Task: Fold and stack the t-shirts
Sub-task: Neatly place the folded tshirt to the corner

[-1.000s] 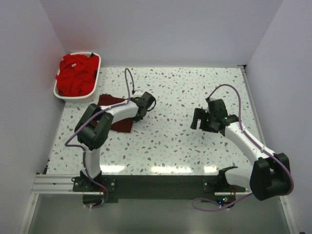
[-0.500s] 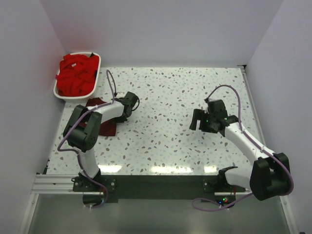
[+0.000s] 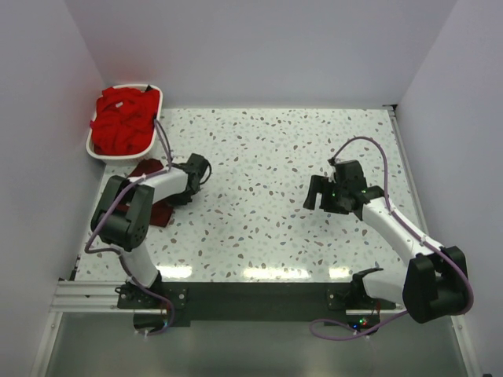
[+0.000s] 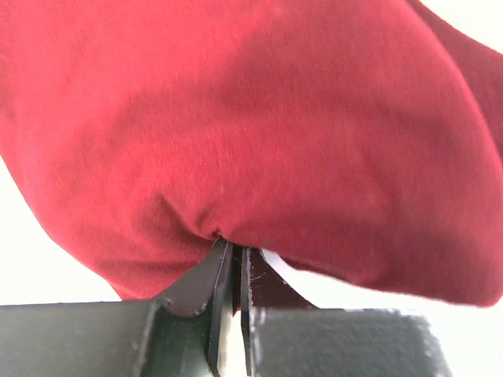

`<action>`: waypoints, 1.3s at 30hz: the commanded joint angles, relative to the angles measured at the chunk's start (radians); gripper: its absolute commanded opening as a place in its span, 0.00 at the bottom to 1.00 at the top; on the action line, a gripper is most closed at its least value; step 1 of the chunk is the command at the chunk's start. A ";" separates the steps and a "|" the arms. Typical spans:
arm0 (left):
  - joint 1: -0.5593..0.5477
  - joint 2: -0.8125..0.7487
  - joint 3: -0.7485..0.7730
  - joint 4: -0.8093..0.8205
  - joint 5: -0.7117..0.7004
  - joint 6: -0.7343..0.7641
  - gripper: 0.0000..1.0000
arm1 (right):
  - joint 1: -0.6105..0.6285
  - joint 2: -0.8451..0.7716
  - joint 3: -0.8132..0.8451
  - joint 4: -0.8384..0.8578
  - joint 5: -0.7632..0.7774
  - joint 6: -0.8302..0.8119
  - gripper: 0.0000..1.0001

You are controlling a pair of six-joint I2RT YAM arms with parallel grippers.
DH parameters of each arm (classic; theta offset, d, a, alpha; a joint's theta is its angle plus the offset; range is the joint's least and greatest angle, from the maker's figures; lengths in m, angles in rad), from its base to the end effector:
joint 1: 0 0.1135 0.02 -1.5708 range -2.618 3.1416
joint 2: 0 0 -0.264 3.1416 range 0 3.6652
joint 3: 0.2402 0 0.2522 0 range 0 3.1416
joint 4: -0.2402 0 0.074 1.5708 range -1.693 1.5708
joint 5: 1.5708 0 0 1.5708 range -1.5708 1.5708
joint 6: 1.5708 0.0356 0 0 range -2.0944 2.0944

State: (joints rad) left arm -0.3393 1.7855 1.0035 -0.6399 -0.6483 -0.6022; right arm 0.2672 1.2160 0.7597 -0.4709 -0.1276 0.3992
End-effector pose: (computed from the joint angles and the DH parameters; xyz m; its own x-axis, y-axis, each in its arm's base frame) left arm 0.2971 -0.0821 0.1401 -0.8709 -0.1714 -0.4605 -0.3792 0.8305 0.4081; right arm 0.2305 0.0678 0.2195 -0.8413 0.1694 -0.5133 -0.0093 0.9450 0.3270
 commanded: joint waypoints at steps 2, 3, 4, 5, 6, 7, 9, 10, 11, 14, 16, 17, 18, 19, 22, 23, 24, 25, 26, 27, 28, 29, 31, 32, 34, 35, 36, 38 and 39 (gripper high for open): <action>-0.101 0.015 -0.095 -0.035 0.245 -0.171 0.00 | -0.006 -0.024 -0.016 0.043 -0.023 -0.013 0.88; -0.146 0.018 -0.095 -0.032 0.260 -0.198 0.00 | -0.008 -0.024 -0.017 0.044 -0.024 -0.013 0.88; -0.167 0.031 -0.086 -0.030 0.278 -0.214 0.00 | -0.008 -0.021 -0.017 0.049 -0.027 -0.010 0.88; -0.185 0.035 -0.080 -0.026 0.292 -0.225 0.00 | -0.006 -0.019 -0.019 0.054 -0.029 -0.010 0.88; -0.211 0.040 -0.071 -0.027 0.303 -0.241 0.00 | -0.008 -0.019 -0.019 0.052 -0.032 -0.008 0.88; -0.217 0.038 -0.048 -0.035 0.309 -0.249 0.00 | -0.008 -0.018 -0.019 0.054 -0.035 -0.008 0.88; -0.227 0.012 -0.023 -0.038 0.308 -0.248 0.08 | -0.008 -0.018 -0.017 0.048 -0.037 -0.011 0.88; -0.227 -0.013 0.007 -0.056 0.293 -0.246 0.14 | -0.008 -0.022 -0.019 0.045 -0.035 -0.013 0.88; -0.227 -0.024 0.027 -0.070 0.280 -0.237 0.28 | -0.006 -0.029 -0.019 0.044 -0.032 -0.014 0.88; -0.227 -0.075 0.108 -0.136 0.231 -0.208 0.55 | -0.006 -0.033 -0.020 0.043 -0.033 -0.014 0.88; -0.227 -0.109 0.157 -0.179 0.198 -0.191 0.62 | -0.009 -0.033 -0.019 0.040 -0.037 -0.014 0.88; -0.227 -0.147 0.171 -0.194 0.178 -0.185 0.67 | -0.008 -0.035 -0.016 0.038 -0.037 -0.017 0.88; -0.222 -0.165 0.182 -0.210 0.153 -0.173 0.67 | -0.008 -0.038 -0.014 0.035 -0.037 -0.019 0.88; -0.216 -0.181 0.191 -0.228 0.110 -0.166 0.67 | -0.009 -0.039 -0.014 0.035 -0.037 -0.020 0.88; -0.120 -0.265 0.132 -0.173 0.146 -0.117 0.66 | -0.010 -0.044 -0.019 0.040 -0.043 -0.017 0.88; -0.046 -0.281 0.107 -0.147 0.179 -0.088 0.66 | -0.010 -0.042 -0.022 0.043 -0.047 -0.017 0.88; -0.011 -0.296 0.083 -0.124 0.221 -0.078 0.65 | -0.010 -0.042 -0.023 0.046 -0.050 -0.016 0.88; 0.014 -0.314 0.039 -0.080 0.231 -0.071 0.65 | -0.010 -0.036 -0.025 0.049 -0.059 -0.016 0.88; 0.052 -0.319 0.021 -0.061 0.237 -0.055 0.66 | -0.010 -0.036 -0.028 0.051 -0.061 -0.013 0.88; 0.065 -0.317 0.001 -0.044 0.248 -0.048 0.67 | -0.010 -0.035 -0.030 0.051 -0.066 -0.014 0.88; 0.075 -0.304 -0.005 -0.021 0.251 -0.044 0.68 | -0.010 -0.036 -0.031 0.052 -0.069 -0.014 0.87; 0.094 -0.292 -0.008 -0.014 0.253 -0.038 0.70 | -0.010 -0.039 -0.036 0.052 -0.070 -0.014 0.87; 0.106 -0.252 -0.014 0.000 0.260 -0.036 0.71 | -0.008 -0.042 -0.036 0.052 -0.072 -0.014 0.88; 0.121 -0.238 -0.020 0.008 0.262 -0.036 0.72 | -0.009 -0.047 -0.037 0.052 -0.073 -0.014 0.88; 0.140 -0.210 -0.046 0.031 0.263 -0.041 0.72 | -0.010 -0.055 -0.037 0.048 -0.075 -0.016 0.87; 0.161 -0.203 -0.055 0.037 0.259 -0.044 0.72 | -0.010 -0.059 -0.039 0.045 -0.075 -0.017 0.88; 0.172 -0.193 -0.072 0.054 0.250 -0.042 0.72 | -0.010 -0.061 -0.040 0.044 -0.073 -0.019 0.88; 0.218 -0.160 -0.088 0.072 0.251 -0.027 0.72 | -0.010 -0.062 -0.045 0.048 -0.073 -0.020 0.88; 0.235 -0.147 -0.098 0.086 0.251 -0.021 0.75 | -0.011 -0.059 -0.046 0.051 -0.078 -0.020 0.88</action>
State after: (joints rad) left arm -0.1596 1.6131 0.9298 -0.6250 -0.3874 -0.6559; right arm 0.2615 1.1816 0.7227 -0.4473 -0.1799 0.3927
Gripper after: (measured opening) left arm 0.736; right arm 0.876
